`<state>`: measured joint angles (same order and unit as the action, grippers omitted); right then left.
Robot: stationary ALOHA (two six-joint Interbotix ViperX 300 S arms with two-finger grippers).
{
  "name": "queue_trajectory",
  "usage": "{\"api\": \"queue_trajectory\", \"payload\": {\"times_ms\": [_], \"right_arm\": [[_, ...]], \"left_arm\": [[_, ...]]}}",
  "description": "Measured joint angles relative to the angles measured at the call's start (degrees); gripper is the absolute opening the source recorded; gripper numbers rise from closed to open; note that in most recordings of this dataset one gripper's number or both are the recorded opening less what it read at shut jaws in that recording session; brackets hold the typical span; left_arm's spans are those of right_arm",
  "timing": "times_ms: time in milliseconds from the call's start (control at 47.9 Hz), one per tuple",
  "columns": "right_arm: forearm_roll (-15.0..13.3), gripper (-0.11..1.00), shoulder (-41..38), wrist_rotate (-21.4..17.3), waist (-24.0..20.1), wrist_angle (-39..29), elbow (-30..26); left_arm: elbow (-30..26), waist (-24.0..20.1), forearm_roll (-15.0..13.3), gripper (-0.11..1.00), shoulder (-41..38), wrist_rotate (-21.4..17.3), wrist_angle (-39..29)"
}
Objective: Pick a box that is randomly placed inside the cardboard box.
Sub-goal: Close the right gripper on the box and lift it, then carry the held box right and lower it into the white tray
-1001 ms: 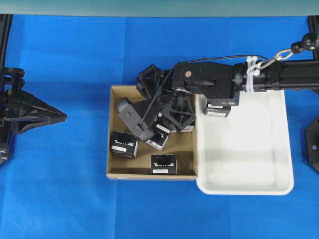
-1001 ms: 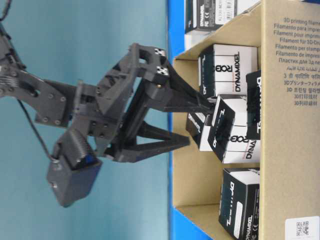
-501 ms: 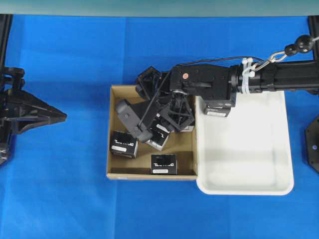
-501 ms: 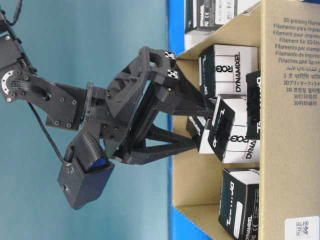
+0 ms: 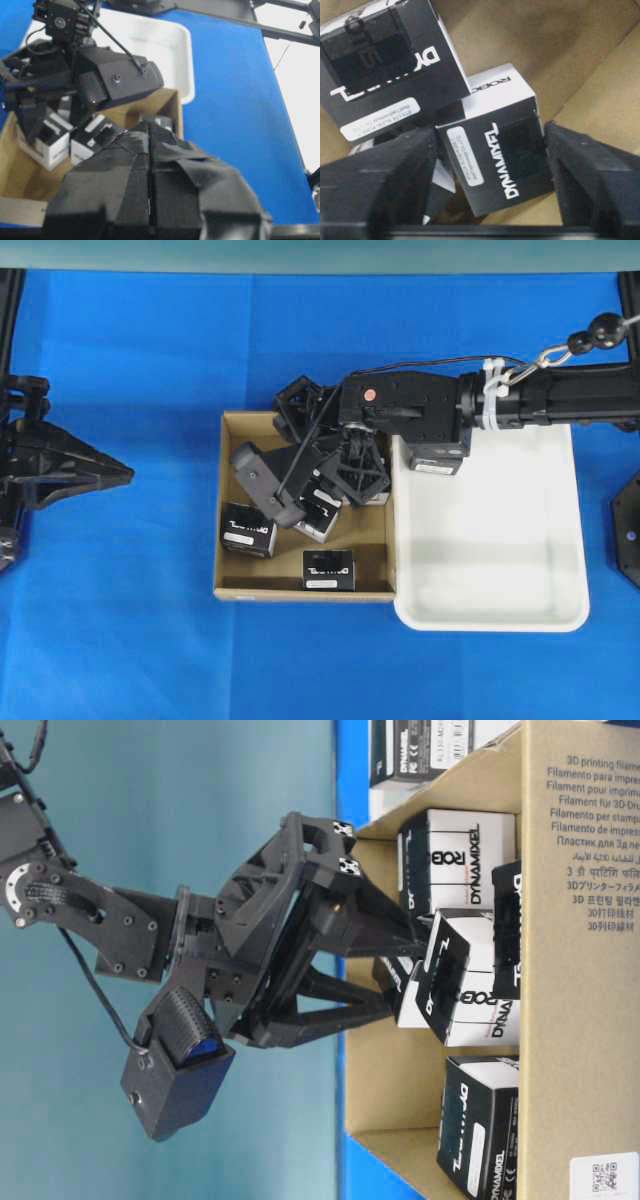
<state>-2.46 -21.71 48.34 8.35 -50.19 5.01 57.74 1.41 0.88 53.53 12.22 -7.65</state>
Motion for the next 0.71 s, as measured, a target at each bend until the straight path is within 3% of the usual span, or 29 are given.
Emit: {"api": "queue_trajectory", "payload": {"times_ms": [459,584,709], "right_arm": [[-0.09,0.64,0.35,-1.58,-0.62,-8.09,-8.17],[-0.09,0.64,0.70,-3.96,-0.44,-13.27,-11.51],[0.62,0.62,2.46,-9.40,0.09,-19.07,-14.33]], "left_arm": [[0.09,-0.18,-0.09,-0.06,0.00,0.00,0.00],[0.09,-0.26,-0.09,-0.06,0.00,0.00,0.00],[0.00,-0.35,-0.09,-0.06,0.00,0.00,0.09]]}}
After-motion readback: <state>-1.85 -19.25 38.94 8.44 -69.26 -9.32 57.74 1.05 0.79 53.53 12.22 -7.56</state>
